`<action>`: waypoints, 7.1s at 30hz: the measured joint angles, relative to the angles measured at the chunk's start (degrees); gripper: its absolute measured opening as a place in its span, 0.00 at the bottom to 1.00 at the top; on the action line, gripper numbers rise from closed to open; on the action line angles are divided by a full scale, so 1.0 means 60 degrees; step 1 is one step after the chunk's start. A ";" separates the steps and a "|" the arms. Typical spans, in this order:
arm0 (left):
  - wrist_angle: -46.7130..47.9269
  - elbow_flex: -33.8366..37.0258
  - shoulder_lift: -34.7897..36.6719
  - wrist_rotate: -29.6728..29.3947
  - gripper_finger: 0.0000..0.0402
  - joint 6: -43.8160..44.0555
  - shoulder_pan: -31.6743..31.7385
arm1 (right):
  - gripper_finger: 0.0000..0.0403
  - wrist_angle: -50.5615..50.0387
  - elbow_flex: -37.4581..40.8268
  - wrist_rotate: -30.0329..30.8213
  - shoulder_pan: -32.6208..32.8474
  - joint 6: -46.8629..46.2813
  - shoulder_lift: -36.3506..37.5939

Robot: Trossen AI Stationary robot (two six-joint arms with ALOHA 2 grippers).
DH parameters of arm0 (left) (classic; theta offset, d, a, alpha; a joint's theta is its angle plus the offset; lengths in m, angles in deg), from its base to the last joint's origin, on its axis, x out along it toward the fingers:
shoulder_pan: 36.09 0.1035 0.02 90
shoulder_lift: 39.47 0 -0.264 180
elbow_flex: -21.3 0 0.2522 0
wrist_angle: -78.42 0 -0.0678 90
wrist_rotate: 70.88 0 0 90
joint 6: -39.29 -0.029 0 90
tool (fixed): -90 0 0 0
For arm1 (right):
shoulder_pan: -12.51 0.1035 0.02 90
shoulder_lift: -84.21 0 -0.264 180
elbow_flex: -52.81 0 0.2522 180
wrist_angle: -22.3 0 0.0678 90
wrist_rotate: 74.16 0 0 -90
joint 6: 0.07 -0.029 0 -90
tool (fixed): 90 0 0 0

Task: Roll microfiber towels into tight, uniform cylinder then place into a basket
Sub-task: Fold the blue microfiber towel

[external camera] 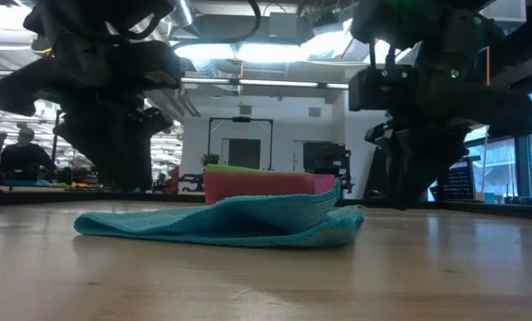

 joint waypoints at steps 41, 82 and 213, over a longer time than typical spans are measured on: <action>0.0799 -0.1404 -0.0619 -0.1440 0.34 0.0357 -0.1730 | 0.29 0.2424 -0.0007 -0.0011 0.0851 0.0744 0.0005; -0.0241 -0.1316 -0.2908 -0.3992 0.45 -0.4263 -0.3321 | 0.53 0.4188 -0.0007 0.0601 0.1657 0.1753 -0.0028; -0.0896 -0.1284 -0.0903 0.0603 0.00 0.1188 0.0345 | 0.02 0.4621 -0.0288 0.1239 0.2509 -0.1429 -0.1073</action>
